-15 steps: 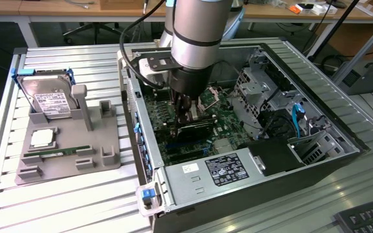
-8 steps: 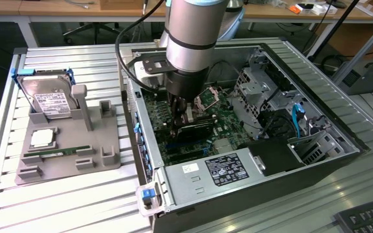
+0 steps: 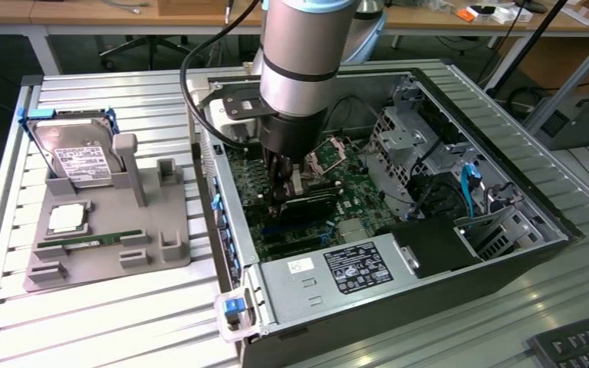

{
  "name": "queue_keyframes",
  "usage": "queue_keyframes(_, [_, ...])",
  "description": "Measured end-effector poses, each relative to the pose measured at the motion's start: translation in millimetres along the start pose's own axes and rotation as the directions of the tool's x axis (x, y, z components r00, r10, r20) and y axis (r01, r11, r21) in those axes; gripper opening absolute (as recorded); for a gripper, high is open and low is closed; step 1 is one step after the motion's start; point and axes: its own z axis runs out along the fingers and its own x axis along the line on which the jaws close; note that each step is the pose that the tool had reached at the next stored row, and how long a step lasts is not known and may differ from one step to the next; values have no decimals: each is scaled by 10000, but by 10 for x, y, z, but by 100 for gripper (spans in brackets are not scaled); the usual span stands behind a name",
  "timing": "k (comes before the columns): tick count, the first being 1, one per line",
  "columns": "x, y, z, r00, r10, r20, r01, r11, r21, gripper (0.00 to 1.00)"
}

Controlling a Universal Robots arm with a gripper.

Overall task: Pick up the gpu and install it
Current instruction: 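Press down on the gpu until it lock into place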

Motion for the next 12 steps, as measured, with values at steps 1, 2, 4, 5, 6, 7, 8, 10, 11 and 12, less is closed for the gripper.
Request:
queue_keyframes(1, [1,0,6,10000,-1,-5,1,10000,-1,11])
queue_keyframes(2, [3,1,10,10000,-2,-9,2,10000,-2,11])
queue_keyframes(4, [4,1,19,10000,-1,-12,1,10000,-1,11])
queue_keyframes(5, [4,1,23,10000,-1,-12,1,10000,-1,11])
queue_keyframes(6, [5,1,28,10000,-1,-12,1,10000,0,11])
queue_keyframes(7, [5,0,34,10000,-2,-5,2,10000,7,11])
queue_keyframes(8, [7,0,39,10000,-2,-4,2,10000,8,11])
queue_keyframes(10, [8,1,45,10000,-2,-10,2,10000,2,11])
queue_keyframes(11, [10,0,50,10000,-3,-14,3,10000,1,11])
queue_keyframes(12, [11,-1,53,10000,-3,-16,3,10000,-2,11])
